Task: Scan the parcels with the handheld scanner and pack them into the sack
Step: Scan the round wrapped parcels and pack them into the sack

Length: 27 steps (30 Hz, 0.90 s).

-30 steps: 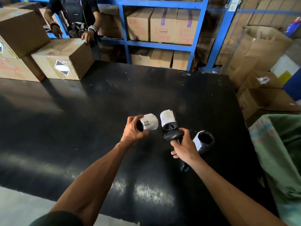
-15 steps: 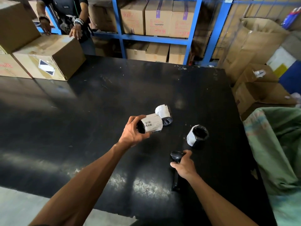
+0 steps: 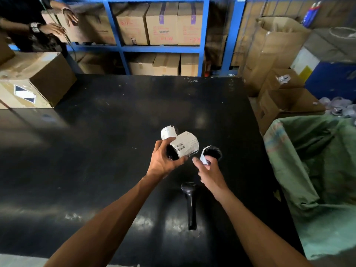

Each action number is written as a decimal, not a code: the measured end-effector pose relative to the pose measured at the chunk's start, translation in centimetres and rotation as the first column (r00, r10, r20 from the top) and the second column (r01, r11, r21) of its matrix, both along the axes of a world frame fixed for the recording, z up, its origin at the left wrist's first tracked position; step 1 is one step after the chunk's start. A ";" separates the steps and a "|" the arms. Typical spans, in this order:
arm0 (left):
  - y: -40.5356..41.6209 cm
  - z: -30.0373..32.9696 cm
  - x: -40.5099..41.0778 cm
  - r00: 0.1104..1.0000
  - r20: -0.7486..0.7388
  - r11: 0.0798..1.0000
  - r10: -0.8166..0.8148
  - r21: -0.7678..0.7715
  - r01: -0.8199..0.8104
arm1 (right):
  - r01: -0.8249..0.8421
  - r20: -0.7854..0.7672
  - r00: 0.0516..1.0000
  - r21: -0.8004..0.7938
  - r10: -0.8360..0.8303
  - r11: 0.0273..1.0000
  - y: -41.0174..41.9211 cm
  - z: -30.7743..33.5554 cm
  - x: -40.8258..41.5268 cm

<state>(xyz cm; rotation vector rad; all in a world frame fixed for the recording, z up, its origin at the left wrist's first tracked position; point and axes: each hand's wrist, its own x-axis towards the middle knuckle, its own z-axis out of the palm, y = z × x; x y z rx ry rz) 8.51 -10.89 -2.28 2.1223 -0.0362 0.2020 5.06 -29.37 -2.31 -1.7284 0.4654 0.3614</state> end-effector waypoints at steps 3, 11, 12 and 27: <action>-5.5 0.3 0.7 0.999 0.005 0.997 -0.048 -0.053 0.048 | 0.110 -0.015 0.994 0.277 -0.110 0.954 -2.3 3.3 2.6; -21.5 1.4 2.3 0.938 -0.005 0.924 -0.346 -0.173 0.340 | 0.344 0.153 0.921 0.121 -0.360 0.931 -17.8 5.2 6.2; -23.7 1.2 2.5 0.923 -0.040 0.905 -0.384 -0.215 0.367 | 0.371 0.165 0.907 0.127 -0.388 0.920 -20.4 5.3 6.6; -48.6 -3.6 10.9 0.913 -0.373 0.913 -0.164 0.293 0.284 | 0.349 0.075 0.936 -0.302 -0.343 0.887 -50.6 -3.6 10.9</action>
